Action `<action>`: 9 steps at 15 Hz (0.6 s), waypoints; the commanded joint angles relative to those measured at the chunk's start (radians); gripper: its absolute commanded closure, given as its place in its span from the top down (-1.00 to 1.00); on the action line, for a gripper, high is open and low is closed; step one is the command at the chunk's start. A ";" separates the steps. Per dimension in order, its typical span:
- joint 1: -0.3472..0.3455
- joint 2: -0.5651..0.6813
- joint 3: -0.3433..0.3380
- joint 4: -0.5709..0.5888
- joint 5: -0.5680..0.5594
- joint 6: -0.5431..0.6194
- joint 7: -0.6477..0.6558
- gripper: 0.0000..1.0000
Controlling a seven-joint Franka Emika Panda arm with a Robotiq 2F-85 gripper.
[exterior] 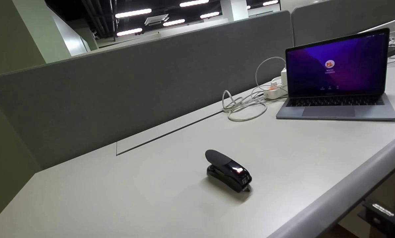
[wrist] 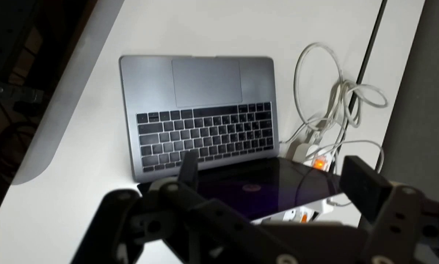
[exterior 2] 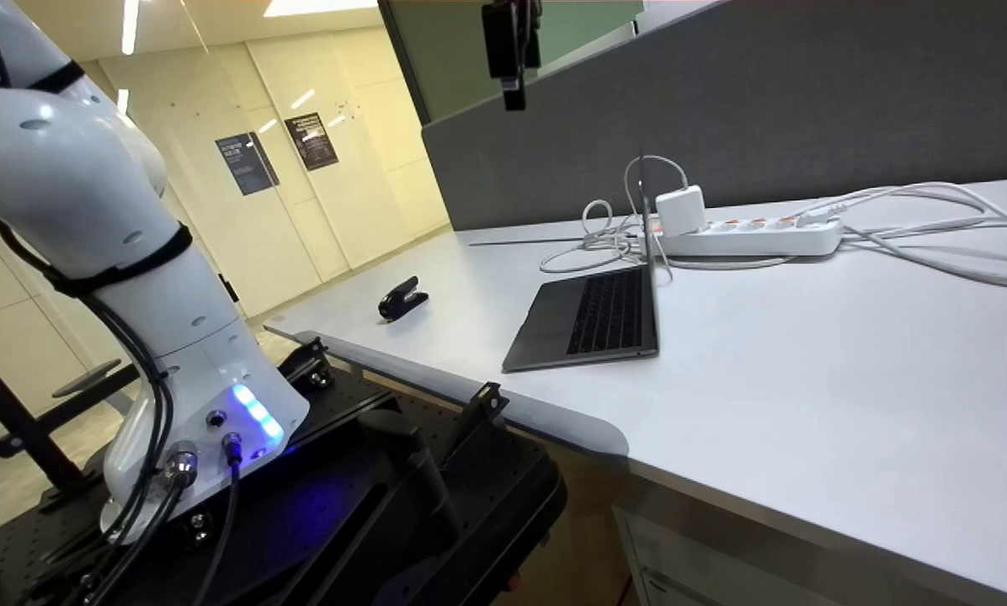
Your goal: Fold the laptop
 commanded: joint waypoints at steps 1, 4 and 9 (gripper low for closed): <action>-0.029 0.112 0.023 0.115 -0.038 0.056 0.119 1.00; -0.028 0.197 0.027 0.190 -0.054 0.098 0.164 1.00; -0.015 0.337 0.059 0.305 -0.037 0.036 0.132 1.00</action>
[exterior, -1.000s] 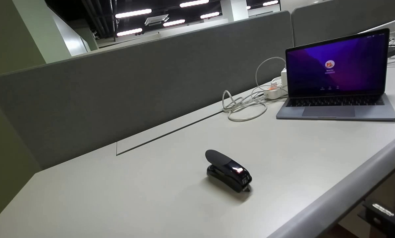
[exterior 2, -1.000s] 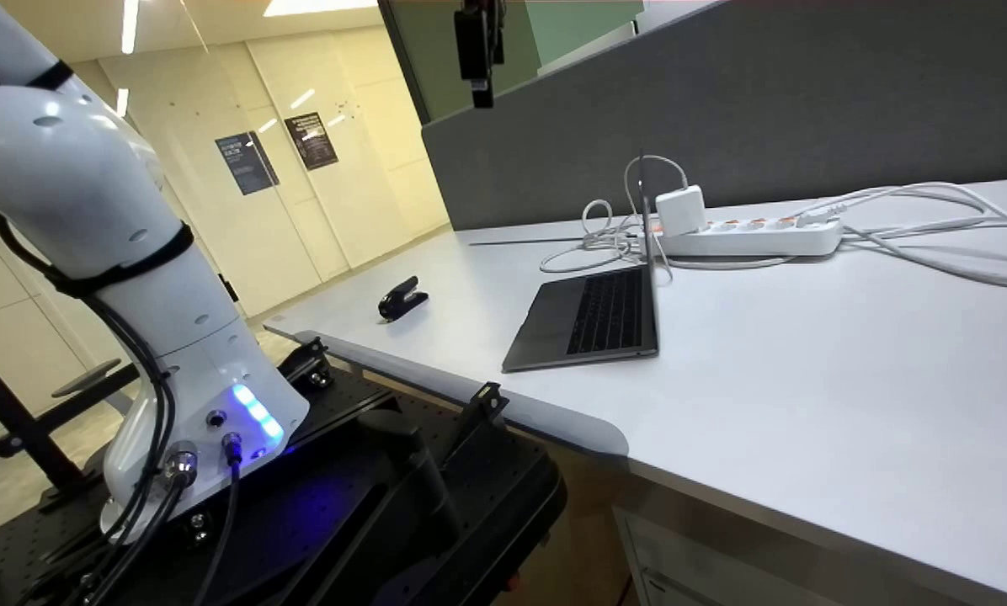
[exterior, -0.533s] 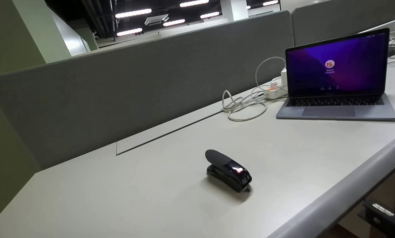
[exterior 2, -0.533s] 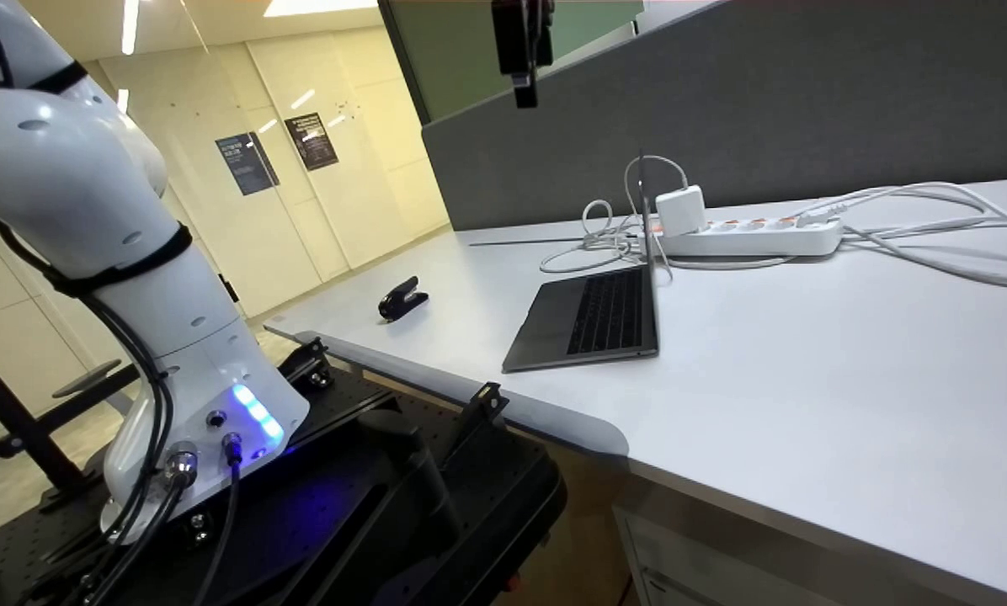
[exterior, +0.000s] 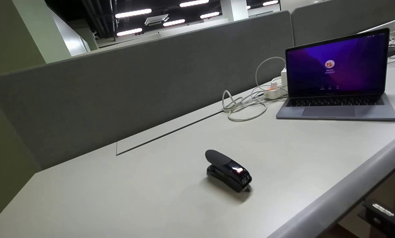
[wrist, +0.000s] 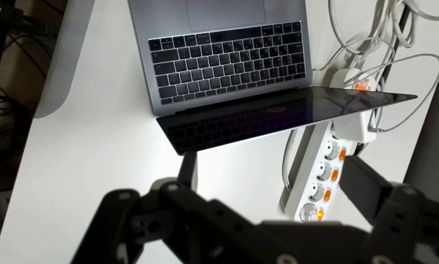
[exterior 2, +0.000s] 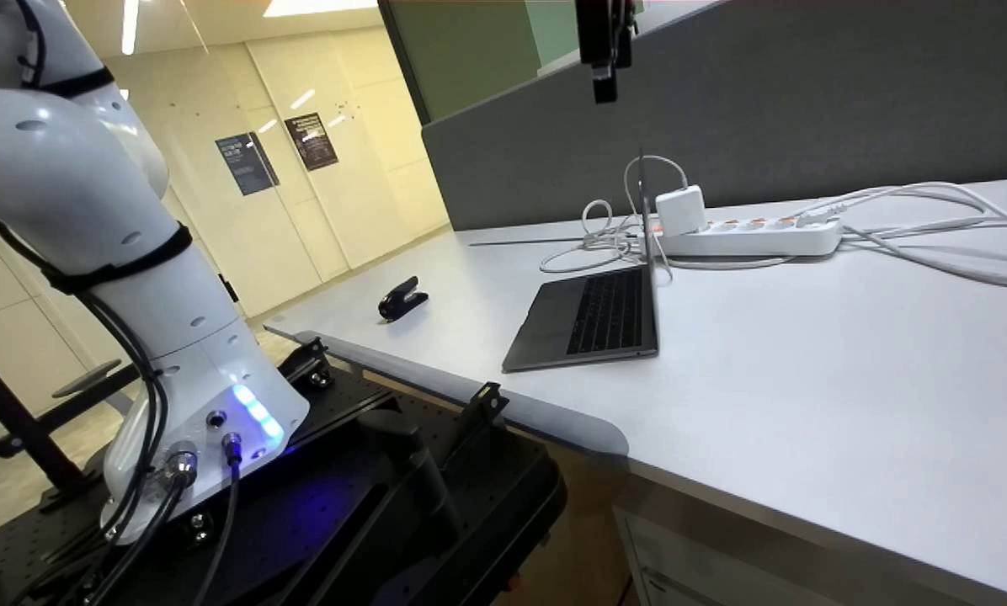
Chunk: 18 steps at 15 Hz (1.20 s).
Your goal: Fold the laptop
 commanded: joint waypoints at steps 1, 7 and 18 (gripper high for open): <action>0.004 0.115 0.034 0.119 -0.013 -0.081 0.010 1.00; 0.002 0.169 0.076 0.139 -0.019 -0.060 -0.019 1.00; 0.016 0.268 0.081 0.235 -0.098 0.063 0.025 1.00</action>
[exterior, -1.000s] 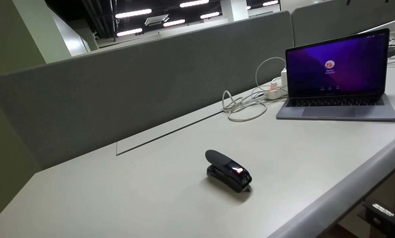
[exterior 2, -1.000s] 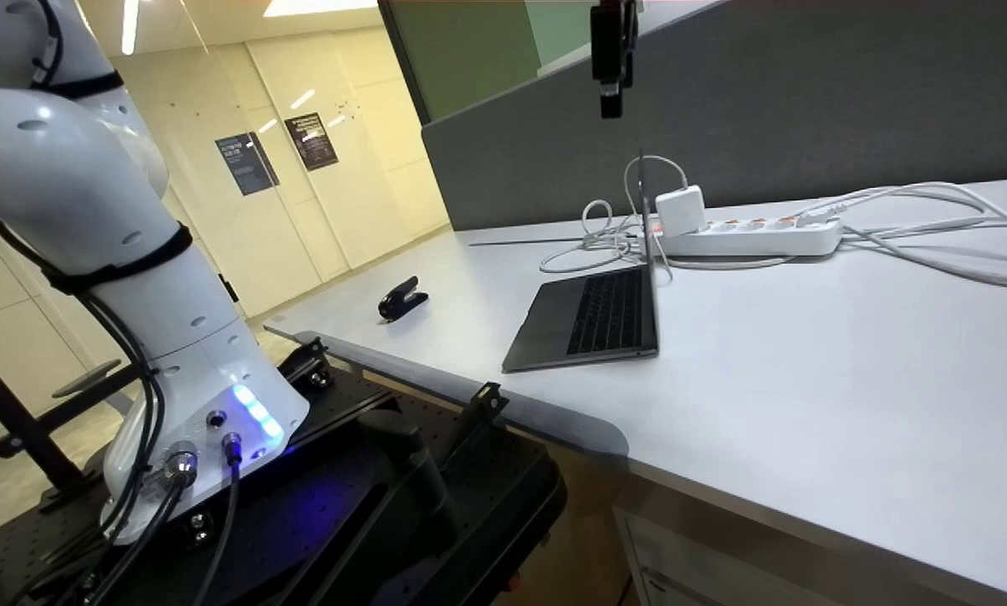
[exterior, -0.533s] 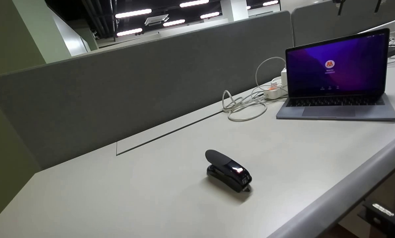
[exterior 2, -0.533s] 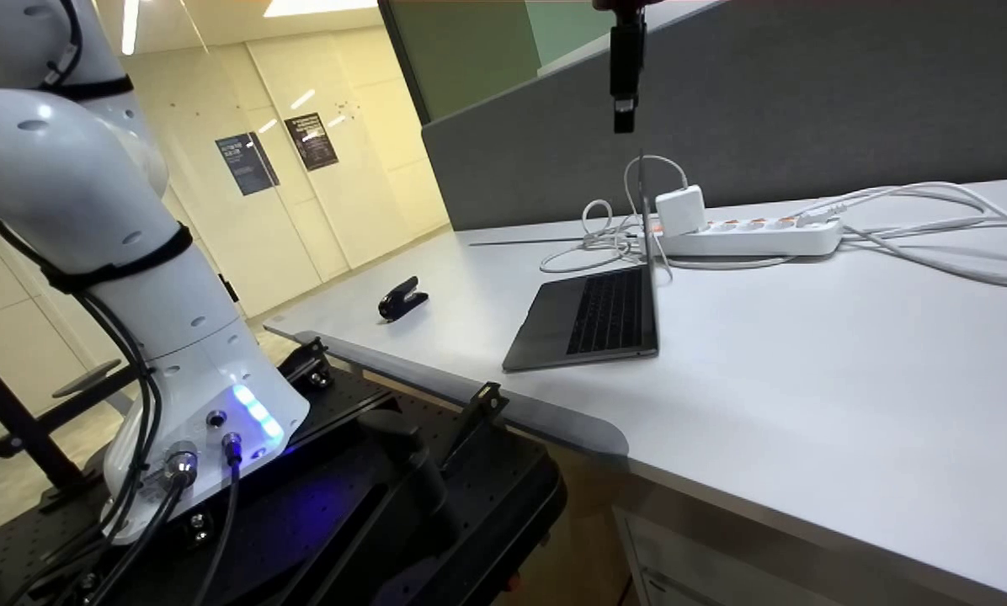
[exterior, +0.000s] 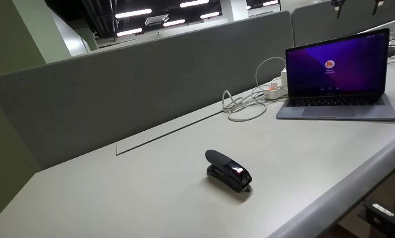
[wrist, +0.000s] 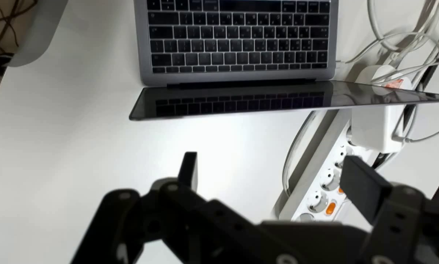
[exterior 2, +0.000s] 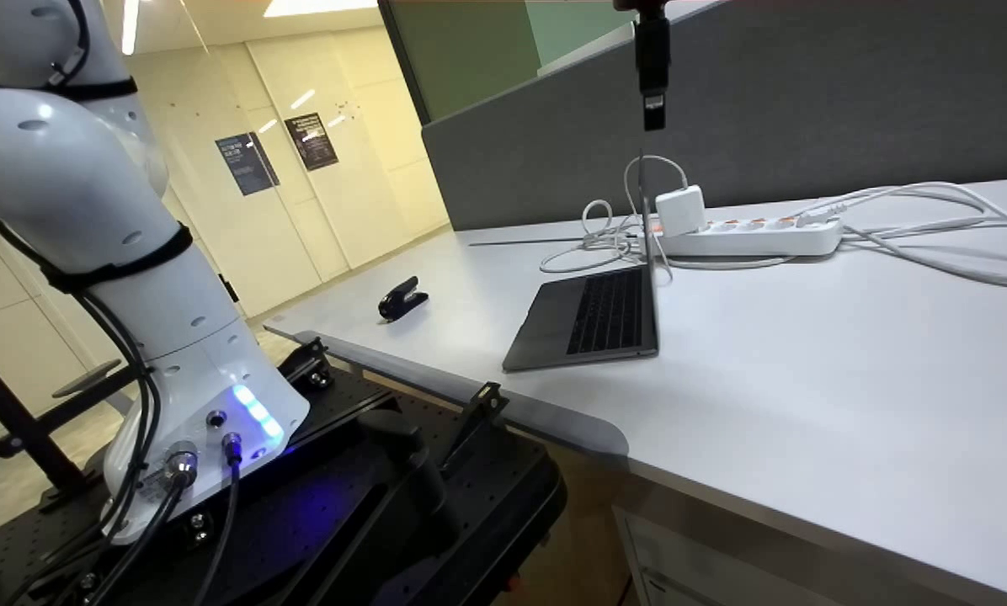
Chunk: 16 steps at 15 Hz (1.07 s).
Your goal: Fold the laptop
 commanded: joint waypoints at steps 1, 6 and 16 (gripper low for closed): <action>0.009 0.069 0.006 0.089 -0.074 0.027 0.055 1.00; 0.031 0.143 0.030 0.170 -0.157 0.027 0.059 1.00; 0.049 0.231 0.111 0.196 -0.098 0.133 0.046 1.00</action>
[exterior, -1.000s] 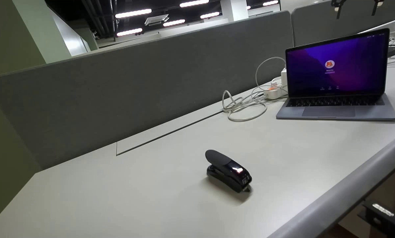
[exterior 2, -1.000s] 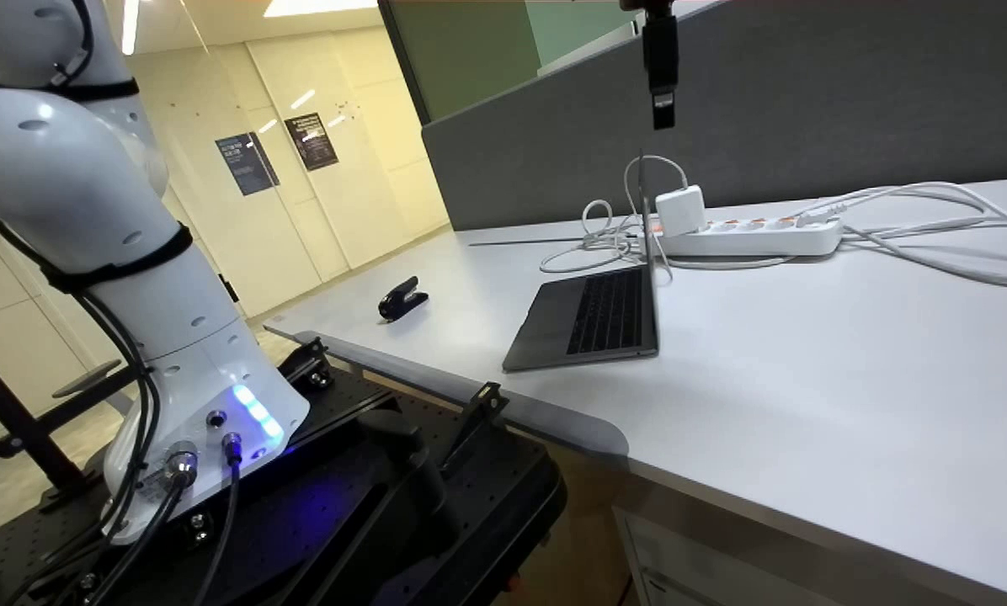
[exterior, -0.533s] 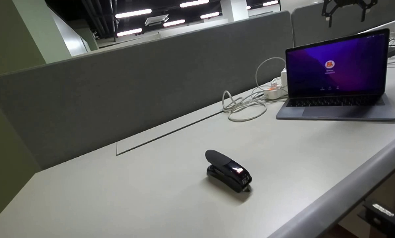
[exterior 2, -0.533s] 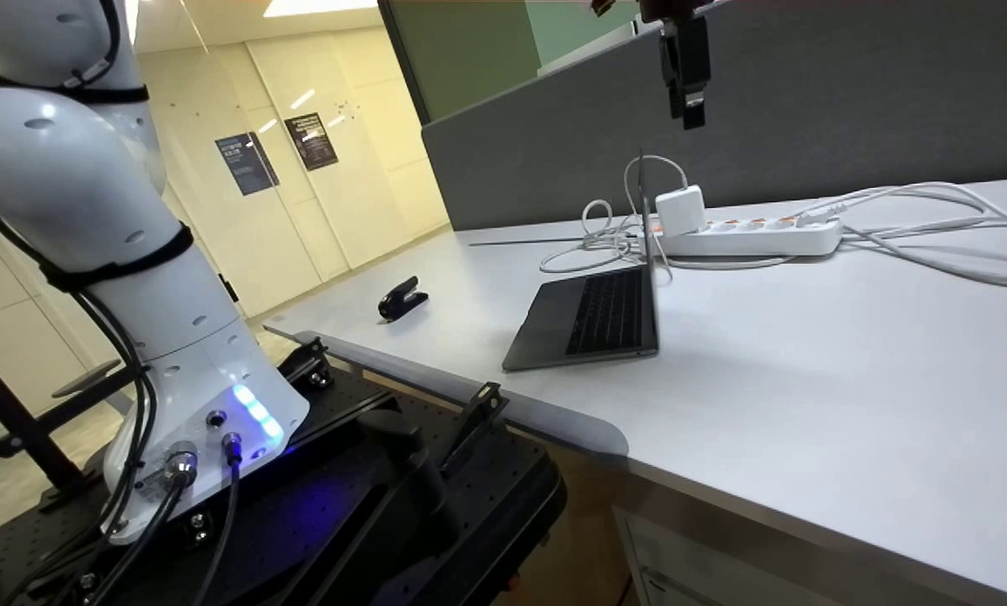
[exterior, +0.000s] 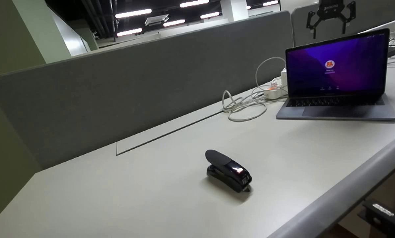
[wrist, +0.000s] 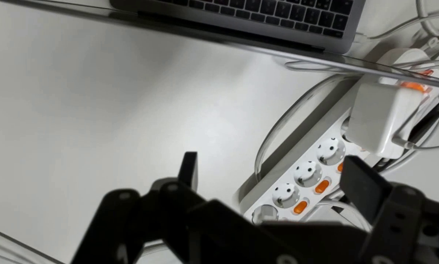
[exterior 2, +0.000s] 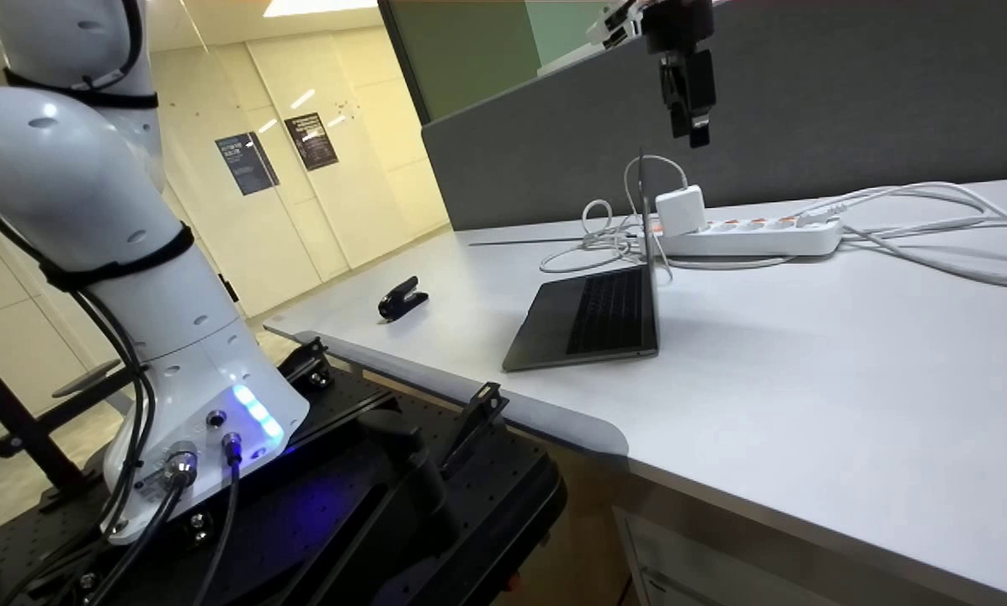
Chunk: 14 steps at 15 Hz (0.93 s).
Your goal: Fold the laptop
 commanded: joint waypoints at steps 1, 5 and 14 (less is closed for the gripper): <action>0.003 0.008 0.035 -0.019 0.048 0.060 0.031 1.00; 0.004 -0.025 0.080 -0.077 0.137 0.066 0.017 1.00; 0.031 -0.014 0.086 -0.100 0.167 0.148 0.075 1.00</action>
